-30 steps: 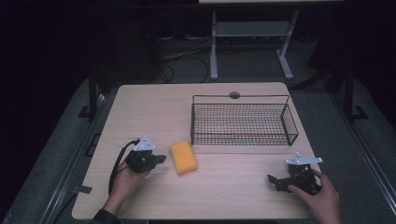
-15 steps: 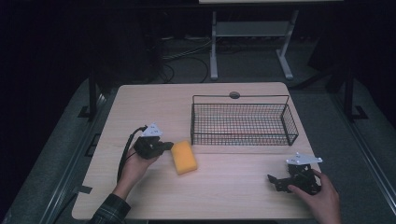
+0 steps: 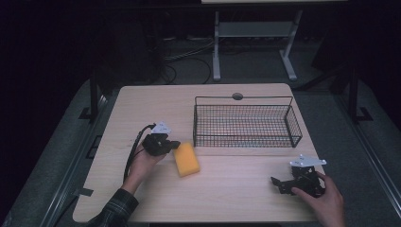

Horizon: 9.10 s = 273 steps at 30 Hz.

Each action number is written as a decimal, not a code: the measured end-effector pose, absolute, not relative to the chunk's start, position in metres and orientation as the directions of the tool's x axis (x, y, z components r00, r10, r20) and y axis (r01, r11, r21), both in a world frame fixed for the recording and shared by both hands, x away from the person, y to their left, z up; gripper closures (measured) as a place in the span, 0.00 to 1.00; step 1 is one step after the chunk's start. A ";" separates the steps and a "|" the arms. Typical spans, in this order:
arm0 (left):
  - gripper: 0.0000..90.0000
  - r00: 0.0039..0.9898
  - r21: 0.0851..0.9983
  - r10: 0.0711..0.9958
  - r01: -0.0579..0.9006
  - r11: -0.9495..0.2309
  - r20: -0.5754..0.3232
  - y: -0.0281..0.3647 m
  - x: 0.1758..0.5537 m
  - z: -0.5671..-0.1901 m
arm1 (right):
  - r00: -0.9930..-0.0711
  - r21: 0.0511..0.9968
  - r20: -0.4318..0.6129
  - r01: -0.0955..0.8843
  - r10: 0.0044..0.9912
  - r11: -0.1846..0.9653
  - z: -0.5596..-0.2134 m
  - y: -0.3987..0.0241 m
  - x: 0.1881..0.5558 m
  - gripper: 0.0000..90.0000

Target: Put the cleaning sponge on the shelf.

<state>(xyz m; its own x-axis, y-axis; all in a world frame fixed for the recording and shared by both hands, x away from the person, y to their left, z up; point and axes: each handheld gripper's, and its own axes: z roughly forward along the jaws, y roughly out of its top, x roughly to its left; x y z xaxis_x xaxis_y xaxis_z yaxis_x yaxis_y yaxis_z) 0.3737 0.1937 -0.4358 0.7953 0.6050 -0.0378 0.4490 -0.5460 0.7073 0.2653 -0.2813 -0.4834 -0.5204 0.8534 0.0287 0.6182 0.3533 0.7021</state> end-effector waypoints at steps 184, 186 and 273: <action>0.25 0.884 0.407 0.467 0.427 -0.808 -0.002 0.123 0.316 -0.440 | -0.520 0.702 0.029 0.618 0.854 0.353 -0.483 -0.281 0.265 0.01; 0.25 0.883 0.413 0.469 0.431 -0.802 -0.010 0.123 0.315 -0.438 | -0.520 0.702 0.029 0.618 0.853 0.353 -0.483 -0.281 0.265 0.01; 0.25 0.928 0.510 0.372 0.328 -0.796 -0.016 0.094 0.361 -0.347 | -0.521 0.703 0.030 0.618 0.853 0.353 -0.483 -0.281 0.265 0.01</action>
